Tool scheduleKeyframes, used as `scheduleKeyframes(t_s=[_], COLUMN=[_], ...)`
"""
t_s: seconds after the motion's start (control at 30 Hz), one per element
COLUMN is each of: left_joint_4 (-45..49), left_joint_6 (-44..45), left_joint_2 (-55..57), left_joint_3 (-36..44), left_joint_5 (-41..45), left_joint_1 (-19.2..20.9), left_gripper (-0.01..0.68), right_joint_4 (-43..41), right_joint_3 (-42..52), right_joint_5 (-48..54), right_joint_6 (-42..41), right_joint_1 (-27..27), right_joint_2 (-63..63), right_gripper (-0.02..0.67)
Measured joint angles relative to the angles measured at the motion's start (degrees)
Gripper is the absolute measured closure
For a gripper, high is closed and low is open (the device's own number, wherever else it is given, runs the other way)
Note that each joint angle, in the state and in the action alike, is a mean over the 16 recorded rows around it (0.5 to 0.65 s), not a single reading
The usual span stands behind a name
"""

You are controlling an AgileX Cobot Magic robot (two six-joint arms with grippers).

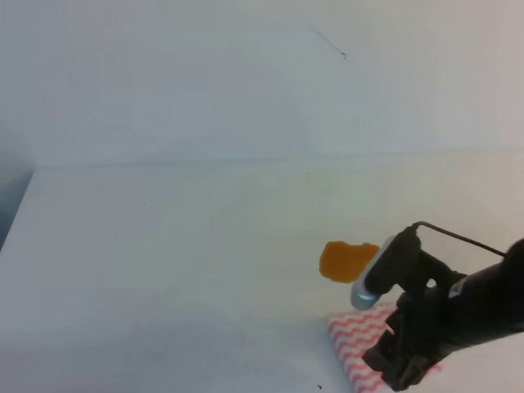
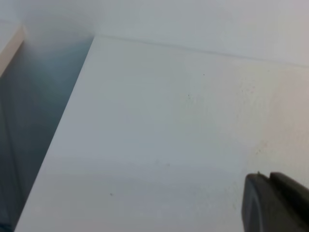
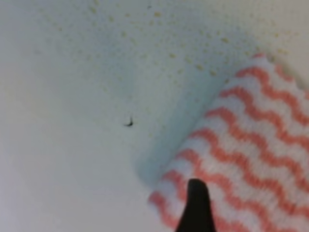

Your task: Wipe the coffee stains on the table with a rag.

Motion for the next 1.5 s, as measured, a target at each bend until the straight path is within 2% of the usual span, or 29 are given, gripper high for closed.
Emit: scheduleKeyframes(t_s=[0.17, 0.27, 0.37, 0.57, 0.7, 0.8, 1.17, 1.33, 1.5], left_joint_4=[0.0, 0.0, 0.0, 0.0, 0.0, 0.0, 0.0, 0.0, 0.0], left_joint_6=[0.0, 0.0, 0.0, 0.0, 0.0, 0.0, 0.0, 0.0, 0.0], left_joint_2=[0.0, 0.0, 0.0, 0.0, 0.0, 0.0, 0.0, 0.0, 0.0], left_joint_3=[0.0, 0.0, 0.0, 0.0, 0.0, 0.0, 0.0, 0.0, 0.0], left_joint_5=[0.18, 0.18, 0.18, 0.06, 0.0, 0.0, 0.18, 0.18, 0.12], left_joint_1=[0.0, 0.0, 0.0, 0.0, 0.0, 0.0, 0.0, 0.0, 0.0], left_gripper=[0.673, 0.673, 0.672, 0.673, 0.673, 0.673, 0.673, 0.673, 0.673], right_joint_4=[-0.05, -0.06, -0.02, -1.71, -6.0, -10.79, -27.46, -29.2, -27.96], right_joint_3=[-4.9, -7.42, -9.31, -11.95, -14.0, -16.29, -25.17, -27.03, -29.28], right_joint_5=[-0.57, -0.74, -0.99, -0.21, 1.17, 2.24, 5.26, 4.74, 4.06], right_joint_6=[-1.05, -0.84, -0.59, 0.4, 3.06, 6.88, 25.88, 30.38, 31.64], right_joint_1=[1.67, 1.83, 1.83, 1.74, 0.89, -0.65, -10.47, -12.89, -12.04], right_joint_2=[9.31, 13.84, 17.18, 19.95, 19.49, 18.64, 20.26, 23.87, 27.69], right_gripper=[0.189, 0.18, 0.241, 0.426, 0.537, 0.593, 0.618, 0.618, 0.618])
